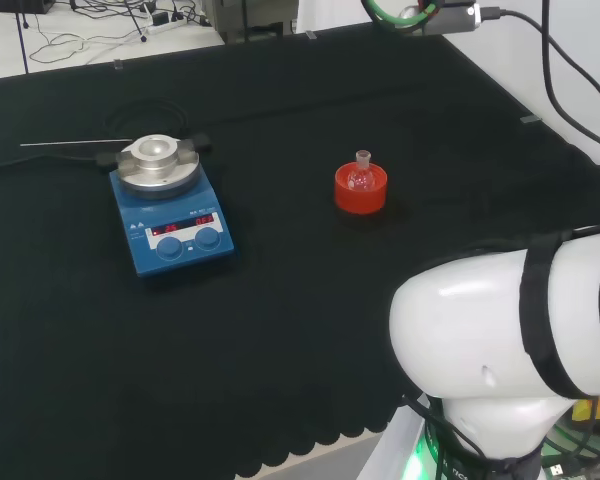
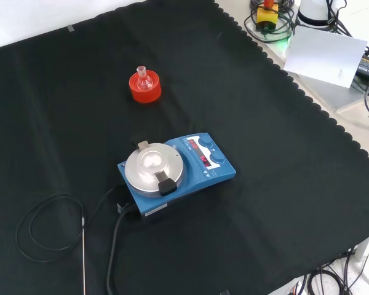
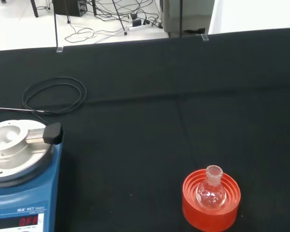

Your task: Pick up the round-bottom flask.

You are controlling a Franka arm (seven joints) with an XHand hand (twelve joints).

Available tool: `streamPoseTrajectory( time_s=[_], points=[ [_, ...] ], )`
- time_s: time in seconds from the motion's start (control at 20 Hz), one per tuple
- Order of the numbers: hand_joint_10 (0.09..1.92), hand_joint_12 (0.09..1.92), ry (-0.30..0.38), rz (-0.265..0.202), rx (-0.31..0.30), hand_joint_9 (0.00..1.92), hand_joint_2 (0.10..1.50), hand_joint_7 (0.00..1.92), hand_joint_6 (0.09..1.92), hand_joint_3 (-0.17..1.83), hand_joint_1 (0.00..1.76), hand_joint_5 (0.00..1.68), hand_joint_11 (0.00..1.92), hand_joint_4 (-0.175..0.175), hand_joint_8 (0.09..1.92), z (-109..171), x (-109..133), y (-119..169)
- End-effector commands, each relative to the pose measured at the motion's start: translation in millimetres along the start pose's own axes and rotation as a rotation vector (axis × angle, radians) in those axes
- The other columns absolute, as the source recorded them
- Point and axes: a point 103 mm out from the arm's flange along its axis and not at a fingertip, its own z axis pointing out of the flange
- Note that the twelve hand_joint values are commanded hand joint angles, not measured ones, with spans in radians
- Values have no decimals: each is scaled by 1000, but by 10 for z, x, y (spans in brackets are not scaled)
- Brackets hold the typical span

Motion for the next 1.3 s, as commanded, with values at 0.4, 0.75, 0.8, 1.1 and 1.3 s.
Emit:
streamPoseTrajectory(
  time_s=[0.4, 0.75, 0.8, 1.1, 1.3],
  points=[
    [677, 1374, 121, 18, 78, 221, 1250, 77, 317, 328, 275, 330, 113, -5, 568, 845, -481, 1155],
    [679, 1374, 163, 31, 130, 221, 1249, 81, 317, 326, 290, 344, 113, -8, 570, 1426, -604, 1517],
    [681, 1375, 169, 32, 139, 223, 1246, 84, 318, 324, 301, 348, 113, -8, 572, 1521, -617, 1536],
    [692, 1370, 198, 54, 174, 257, 1080, 113, 339, 351, 599, 416, 119, -8, 594, 1927, -712, 1634],
    [699, 1373, 213, 74, 213, 280, 898, 132, 290, 560, 716, 436, 128, -10, 614, 2182, -768, 1681]
  ],
)
